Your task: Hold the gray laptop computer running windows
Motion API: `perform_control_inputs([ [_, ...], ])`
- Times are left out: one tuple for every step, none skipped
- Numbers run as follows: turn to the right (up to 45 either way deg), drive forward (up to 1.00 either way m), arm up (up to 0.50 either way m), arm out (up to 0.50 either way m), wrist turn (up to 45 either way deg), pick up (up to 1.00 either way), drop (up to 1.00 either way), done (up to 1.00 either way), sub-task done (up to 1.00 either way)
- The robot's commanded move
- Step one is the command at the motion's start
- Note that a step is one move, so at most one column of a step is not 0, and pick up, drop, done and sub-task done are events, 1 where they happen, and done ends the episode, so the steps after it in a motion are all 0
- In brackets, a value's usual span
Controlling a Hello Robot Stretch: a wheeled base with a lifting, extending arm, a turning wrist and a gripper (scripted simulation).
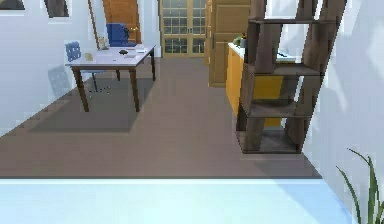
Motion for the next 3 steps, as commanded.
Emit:
perform_control_inputs([
  [0.0,0.00,0.50,0.00,0.0,0.00,0.00,0.00,0.00],
  [0.0,0.00,0.28,0.00,0.0,0.00,0.00,0.00,0.00],
  [0.0,0.00,0.00,0.22,0.0,0.00,0.00,0.00,0.00],
])
